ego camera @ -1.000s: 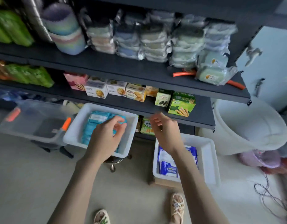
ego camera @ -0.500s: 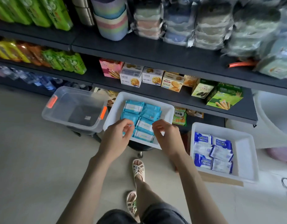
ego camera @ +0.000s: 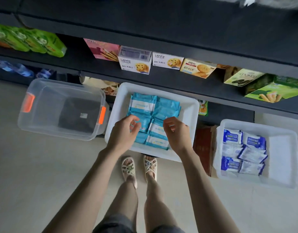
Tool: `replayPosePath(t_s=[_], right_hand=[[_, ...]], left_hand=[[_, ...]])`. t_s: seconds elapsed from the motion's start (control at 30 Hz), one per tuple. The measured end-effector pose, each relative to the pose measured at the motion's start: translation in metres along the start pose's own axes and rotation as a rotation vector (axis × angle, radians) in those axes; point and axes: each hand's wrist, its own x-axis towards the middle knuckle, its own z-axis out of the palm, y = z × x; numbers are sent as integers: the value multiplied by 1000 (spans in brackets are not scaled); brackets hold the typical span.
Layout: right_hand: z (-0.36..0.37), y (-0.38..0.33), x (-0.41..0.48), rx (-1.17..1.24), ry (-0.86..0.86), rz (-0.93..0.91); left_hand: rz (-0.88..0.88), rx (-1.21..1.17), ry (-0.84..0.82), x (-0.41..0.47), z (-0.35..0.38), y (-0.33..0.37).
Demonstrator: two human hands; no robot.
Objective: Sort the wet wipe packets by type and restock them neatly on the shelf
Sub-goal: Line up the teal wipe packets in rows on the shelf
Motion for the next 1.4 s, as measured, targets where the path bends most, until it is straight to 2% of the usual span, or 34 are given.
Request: replayPosePath(t_s=[0.27,0.6,0.7,0.8,0.97,1.1,1.2,1.3,1.4], right_hand=[[80,34,83,86,45,186],[166,82,162,190,125,299],[175,90,171,183,141,323],[175,92,172,209,124,347],[160,96,166,363,94,269],[147,93,160,352,48,155],[136,94,159,374,142,155],[127,102,162,142,200,223],[123,112,167,-144,182,271]], left_hand=[[-162,-11,-85,101,39,-78],[-343,-99,-24,189,97,-138],[-273,-52,57,194,109,-146],[-248,-59,53,193,115,-154],[-117,-19,88,183,105,-157],[223,159,-45,189,95,-144],[216,248,-85,205,93,-140],[130,106,-129,206,97,-137],[-74,-119,-68,198,102,-134]])
